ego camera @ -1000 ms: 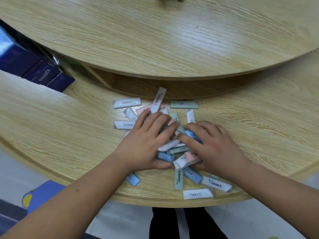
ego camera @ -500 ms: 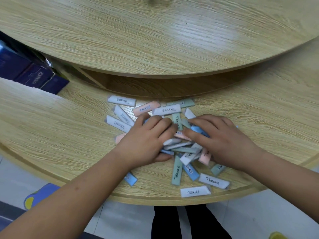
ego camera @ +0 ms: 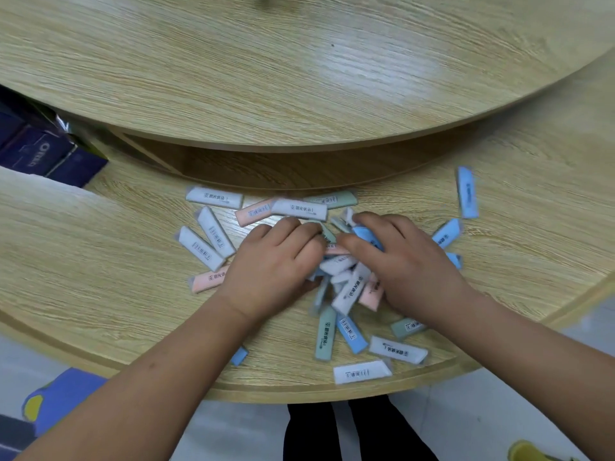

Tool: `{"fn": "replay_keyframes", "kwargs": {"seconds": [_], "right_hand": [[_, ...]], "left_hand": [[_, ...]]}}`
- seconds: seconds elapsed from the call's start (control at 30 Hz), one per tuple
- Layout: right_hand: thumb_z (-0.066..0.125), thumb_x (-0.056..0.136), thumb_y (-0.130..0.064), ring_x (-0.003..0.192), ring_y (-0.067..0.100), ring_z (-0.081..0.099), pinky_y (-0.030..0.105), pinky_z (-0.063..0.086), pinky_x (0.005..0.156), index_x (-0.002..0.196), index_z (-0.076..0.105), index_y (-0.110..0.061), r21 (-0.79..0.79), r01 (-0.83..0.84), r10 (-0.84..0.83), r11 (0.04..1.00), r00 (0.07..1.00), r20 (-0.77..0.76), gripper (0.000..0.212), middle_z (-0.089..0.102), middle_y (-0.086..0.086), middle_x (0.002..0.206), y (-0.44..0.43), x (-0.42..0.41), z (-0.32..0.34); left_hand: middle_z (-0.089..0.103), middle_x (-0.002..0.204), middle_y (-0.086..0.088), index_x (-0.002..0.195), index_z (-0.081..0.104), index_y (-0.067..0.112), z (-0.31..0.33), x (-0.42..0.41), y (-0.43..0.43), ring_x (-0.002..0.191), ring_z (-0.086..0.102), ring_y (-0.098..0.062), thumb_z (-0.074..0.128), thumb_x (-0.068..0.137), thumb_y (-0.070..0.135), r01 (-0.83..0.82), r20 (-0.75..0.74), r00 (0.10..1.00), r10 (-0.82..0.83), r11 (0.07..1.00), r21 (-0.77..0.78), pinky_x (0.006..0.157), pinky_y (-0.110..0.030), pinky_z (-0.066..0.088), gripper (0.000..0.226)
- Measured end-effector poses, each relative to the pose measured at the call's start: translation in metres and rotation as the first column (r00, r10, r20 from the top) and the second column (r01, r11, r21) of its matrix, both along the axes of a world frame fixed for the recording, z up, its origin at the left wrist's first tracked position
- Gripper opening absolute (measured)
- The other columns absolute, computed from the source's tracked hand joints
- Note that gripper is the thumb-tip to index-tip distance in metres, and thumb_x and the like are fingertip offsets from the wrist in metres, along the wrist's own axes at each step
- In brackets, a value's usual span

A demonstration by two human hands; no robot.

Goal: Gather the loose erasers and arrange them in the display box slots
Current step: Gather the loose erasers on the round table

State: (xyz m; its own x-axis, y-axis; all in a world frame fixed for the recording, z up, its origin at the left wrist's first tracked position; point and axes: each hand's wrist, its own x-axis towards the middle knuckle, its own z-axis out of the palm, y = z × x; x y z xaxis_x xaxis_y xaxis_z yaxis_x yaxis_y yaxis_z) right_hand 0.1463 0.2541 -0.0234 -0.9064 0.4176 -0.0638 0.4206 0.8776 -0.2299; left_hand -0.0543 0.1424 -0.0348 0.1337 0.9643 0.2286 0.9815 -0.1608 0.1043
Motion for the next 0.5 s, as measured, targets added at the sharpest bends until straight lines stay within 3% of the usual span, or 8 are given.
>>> {"fn": "replay_keyframes", "kwargs": {"seconds": [0.07, 0.17, 0.37, 0.5], "right_hand": [[0.058, 0.075, -0.001, 0.097, 0.041, 0.056, 0.043, 0.053, 0.066, 0.125, 0.062, -0.016, -0.004, 0.053, -0.053, 0.999, 0.998, -0.023, 0.053, 0.056, 0.019, 0.130, 0.002, -0.004, 0.000], [0.062, 0.074, -0.006, 0.093, 0.039, 0.059, 0.038, 0.050, 0.062, 0.120, 0.065, -0.020, -0.036, 0.129, -0.130, 0.991, 0.990, -0.045, 0.048, 0.057, 0.016, 0.127, 0.003, -0.009, 0.004], [0.079, 0.069, -0.008, 0.096, 0.037, 0.058, 0.034, 0.045, 0.068, 0.115, 0.066, -0.022, -0.150, 0.227, -0.244, 0.962, 0.964, -0.106, 0.049, 0.054, 0.015, 0.126, 0.006, -0.016, 0.006], [0.084, 0.065, -0.007, 0.091, 0.028, 0.059, 0.025, 0.039, 0.070, 0.110, 0.068, -0.021, -0.257, 0.275, -0.322, 0.926, 0.932, -0.165, 0.049, 0.053, 0.012, 0.122, 0.010, -0.020, 0.007]], "left_hand": [[0.073, 0.100, -0.004, 0.096, 0.071, 0.012, 0.000, 0.000, 0.002, 0.085, 0.067, -0.028, 0.073, 0.081, 0.019, -0.014, 0.008, 1.000, 0.014, 0.997, 0.070, 0.060, -0.037, 0.051, 0.017], [0.067, 0.079, -0.003, 0.092, 0.072, 0.014, 0.001, -0.001, 0.008, 0.073, 0.063, -0.026, 0.077, 0.077, 0.024, -0.054, 0.019, 0.998, 0.052, 0.994, 0.091, 0.051, -0.035, 0.046, 0.019], [0.066, 0.072, -0.002, 0.080, 0.070, 0.014, 0.008, 0.000, 0.016, 0.067, 0.062, -0.026, 0.061, 0.082, 0.039, -0.129, 0.126, 0.984, 0.125, 0.991, 0.030, 0.041, -0.031, 0.043, 0.027], [0.065, 0.070, -0.001, 0.081, 0.069, 0.015, 0.008, 0.003, 0.018, 0.067, 0.062, -0.026, 0.075, 0.072, 0.042, -0.204, 0.196, 0.959, 0.205, 0.979, -0.023, 0.043, -0.029, 0.041, 0.029]]}}
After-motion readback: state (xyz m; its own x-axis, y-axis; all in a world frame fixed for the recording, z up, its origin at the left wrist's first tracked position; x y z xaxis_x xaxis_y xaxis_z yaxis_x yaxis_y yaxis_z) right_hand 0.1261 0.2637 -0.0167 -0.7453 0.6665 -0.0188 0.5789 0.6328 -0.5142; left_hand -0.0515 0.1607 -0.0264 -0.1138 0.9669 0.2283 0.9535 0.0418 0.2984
